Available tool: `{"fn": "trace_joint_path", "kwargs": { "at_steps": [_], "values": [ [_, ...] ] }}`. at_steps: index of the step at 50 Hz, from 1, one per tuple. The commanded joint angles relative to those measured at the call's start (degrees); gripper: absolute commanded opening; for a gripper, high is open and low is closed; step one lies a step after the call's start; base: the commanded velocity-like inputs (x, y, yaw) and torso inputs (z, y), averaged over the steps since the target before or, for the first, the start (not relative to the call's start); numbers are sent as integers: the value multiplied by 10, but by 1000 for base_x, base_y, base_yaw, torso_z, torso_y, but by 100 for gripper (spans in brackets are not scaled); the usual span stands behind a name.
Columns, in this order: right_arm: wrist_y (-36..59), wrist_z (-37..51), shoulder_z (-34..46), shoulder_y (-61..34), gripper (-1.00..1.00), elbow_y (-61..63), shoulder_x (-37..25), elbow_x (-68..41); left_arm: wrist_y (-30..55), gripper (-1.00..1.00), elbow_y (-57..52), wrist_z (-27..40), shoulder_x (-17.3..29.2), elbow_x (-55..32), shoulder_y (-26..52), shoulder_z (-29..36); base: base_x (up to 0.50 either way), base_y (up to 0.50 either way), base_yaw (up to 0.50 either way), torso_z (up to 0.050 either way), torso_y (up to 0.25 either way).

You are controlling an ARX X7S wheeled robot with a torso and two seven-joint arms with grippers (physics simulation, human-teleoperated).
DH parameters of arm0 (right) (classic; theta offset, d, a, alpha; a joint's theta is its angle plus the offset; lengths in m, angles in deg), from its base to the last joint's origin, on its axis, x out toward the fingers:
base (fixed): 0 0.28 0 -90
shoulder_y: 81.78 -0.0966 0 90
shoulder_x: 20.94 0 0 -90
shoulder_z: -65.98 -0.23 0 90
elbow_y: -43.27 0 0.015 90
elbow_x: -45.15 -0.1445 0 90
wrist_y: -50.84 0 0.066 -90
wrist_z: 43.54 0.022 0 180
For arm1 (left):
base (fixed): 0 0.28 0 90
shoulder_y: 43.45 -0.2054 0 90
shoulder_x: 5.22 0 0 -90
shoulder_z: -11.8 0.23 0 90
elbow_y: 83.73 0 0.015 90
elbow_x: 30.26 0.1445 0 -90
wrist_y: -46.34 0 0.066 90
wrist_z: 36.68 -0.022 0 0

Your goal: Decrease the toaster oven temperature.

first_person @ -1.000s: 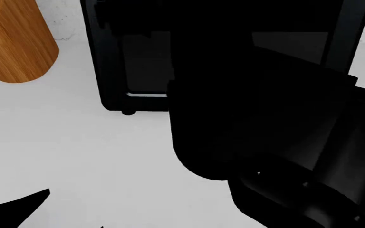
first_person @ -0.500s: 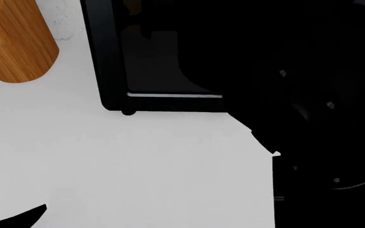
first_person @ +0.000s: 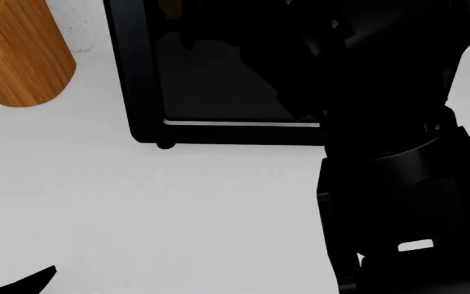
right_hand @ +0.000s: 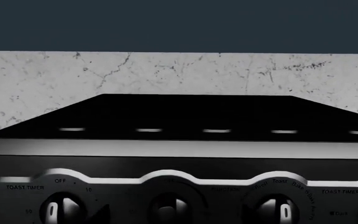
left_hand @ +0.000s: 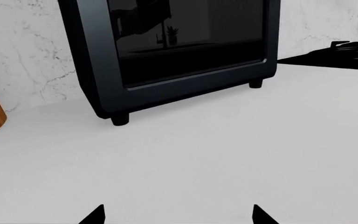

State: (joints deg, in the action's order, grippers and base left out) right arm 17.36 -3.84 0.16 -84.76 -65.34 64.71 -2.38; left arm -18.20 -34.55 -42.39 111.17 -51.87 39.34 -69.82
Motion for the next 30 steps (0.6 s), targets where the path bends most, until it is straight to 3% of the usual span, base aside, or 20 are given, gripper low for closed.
{"fn": "trace_joint_path", "kwargs": {
  "at_steps": [1,30],
  "values": [
    [-33,-35,26,-16,100,-70,13,30,-8,100,32,-20,-7,28,-4,2,0,0,0,0,0],
    [-77,-73,85,-29,100,-176,25,36,-28,100,56,-21,-7,27,-2,2,0,0,0,0,0]
  ]
}}
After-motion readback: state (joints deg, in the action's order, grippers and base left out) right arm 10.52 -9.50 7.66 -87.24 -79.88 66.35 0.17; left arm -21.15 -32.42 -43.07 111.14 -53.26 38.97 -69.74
